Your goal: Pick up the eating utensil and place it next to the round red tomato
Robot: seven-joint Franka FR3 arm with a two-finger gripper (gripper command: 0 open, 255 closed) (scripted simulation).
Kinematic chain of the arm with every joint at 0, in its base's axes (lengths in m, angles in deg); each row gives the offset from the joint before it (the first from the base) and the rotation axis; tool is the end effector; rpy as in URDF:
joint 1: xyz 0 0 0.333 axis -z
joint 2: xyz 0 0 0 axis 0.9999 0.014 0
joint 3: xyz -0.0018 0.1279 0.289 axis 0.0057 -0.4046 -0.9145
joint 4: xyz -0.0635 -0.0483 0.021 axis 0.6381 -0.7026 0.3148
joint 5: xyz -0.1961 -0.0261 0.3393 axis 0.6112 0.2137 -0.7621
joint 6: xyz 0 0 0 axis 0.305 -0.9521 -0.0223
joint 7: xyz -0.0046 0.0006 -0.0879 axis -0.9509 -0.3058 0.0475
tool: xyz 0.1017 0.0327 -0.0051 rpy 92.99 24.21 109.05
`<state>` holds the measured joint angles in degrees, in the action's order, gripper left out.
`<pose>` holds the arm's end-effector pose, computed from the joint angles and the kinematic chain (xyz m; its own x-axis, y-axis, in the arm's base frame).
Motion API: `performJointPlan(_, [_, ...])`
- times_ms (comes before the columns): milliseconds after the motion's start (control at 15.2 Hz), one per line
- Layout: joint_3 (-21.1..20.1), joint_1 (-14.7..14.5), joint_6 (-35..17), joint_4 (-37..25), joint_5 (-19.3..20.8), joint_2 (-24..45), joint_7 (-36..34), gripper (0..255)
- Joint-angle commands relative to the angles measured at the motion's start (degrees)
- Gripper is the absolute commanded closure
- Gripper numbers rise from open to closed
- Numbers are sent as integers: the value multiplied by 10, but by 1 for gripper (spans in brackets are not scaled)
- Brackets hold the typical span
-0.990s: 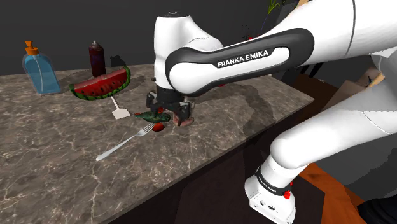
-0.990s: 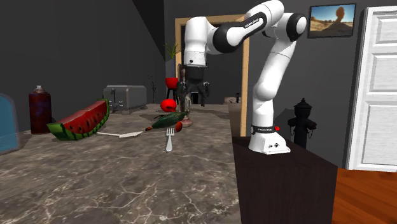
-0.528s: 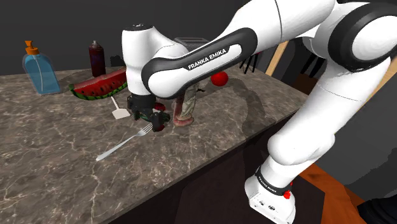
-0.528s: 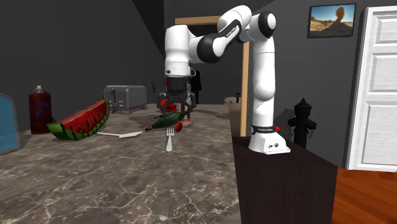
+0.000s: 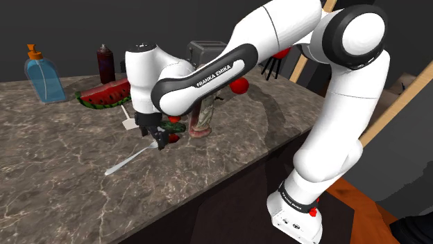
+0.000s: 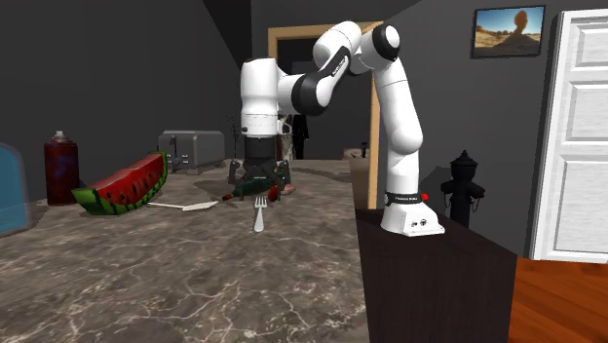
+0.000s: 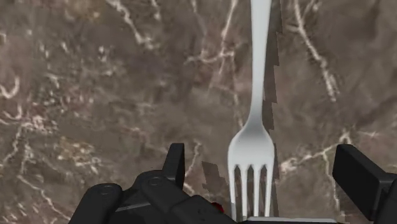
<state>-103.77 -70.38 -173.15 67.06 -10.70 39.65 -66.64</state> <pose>0.4863 0.2967 0.3415 0.0739 -0.9951 0.0658 -0.9970 -0.0752 -0.0184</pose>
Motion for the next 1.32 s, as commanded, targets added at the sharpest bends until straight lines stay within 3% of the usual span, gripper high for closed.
performJointPlan(0, [8,-7,-15,8,16,13,-11,0])
performJointPlan(528, [8,-7,-15,8,16,13,-11,0])
performJointPlan(594, [8,-7,-15,7,16,13,-11,255])
performJointPlan(1254, [4,-3,-10,6,9,7,-7,255])
